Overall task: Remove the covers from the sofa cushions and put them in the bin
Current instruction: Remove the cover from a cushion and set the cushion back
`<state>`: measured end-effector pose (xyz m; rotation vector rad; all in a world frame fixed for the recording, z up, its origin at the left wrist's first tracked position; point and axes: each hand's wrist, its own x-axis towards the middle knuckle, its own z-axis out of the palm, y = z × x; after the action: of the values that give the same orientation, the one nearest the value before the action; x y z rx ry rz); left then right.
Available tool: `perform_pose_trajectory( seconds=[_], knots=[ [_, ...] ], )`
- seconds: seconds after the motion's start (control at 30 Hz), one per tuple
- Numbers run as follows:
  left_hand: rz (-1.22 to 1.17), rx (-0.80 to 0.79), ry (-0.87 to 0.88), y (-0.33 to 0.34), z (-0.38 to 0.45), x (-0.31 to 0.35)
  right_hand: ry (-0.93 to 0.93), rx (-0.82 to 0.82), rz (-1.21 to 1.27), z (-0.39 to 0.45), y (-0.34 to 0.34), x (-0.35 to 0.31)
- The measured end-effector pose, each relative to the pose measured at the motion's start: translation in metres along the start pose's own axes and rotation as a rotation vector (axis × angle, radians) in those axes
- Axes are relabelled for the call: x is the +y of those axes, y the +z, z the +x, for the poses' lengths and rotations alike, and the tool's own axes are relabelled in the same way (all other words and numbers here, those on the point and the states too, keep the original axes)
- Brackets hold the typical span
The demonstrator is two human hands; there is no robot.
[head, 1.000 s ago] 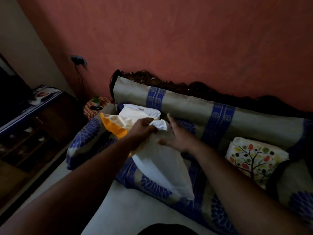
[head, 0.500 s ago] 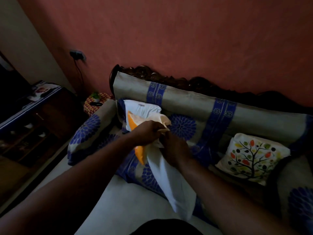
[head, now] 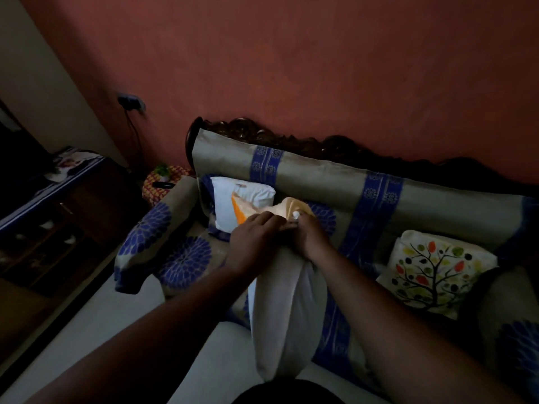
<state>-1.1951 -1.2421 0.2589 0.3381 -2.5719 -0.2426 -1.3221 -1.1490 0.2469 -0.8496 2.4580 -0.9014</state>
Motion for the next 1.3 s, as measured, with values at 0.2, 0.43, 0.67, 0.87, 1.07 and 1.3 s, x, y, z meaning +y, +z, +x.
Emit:
perform_pose_trajectory(
  seconds=[0.2, 0.43, 0.67, 0.87, 1.07, 1.3],
  knots=[
    [-0.265, -0.055, -0.165, -0.011, 0.032, 0.038, 0.093, -0.197, -0.174, -0.011, 0.001, -0.014],
    [-0.288, -0.220, -0.316, -0.002, -0.003, 0.022, 0.192, -0.115, 0.895, -0.034, -0.010, -0.010],
    [-0.415, -0.265, -0.301, 0.011, -0.005, 0.013, 0.050, -0.322, 1.388, -0.054, 0.004, 0.038],
    [-0.288, -0.363, -0.246, 0.022, -0.015, -0.008, 0.249, -0.211, 1.579, -0.063, 0.016, 0.065],
    [-0.750, -0.104, -0.505, 0.018, -0.032, -0.020, 0.467, 0.046, 0.731, -0.067, 0.032, 0.104],
    [-1.144, 0.020, -0.565, -0.007, -0.028, -0.013, 0.581, -0.191, 0.550, -0.047, 0.025, 0.104]
  ],
)
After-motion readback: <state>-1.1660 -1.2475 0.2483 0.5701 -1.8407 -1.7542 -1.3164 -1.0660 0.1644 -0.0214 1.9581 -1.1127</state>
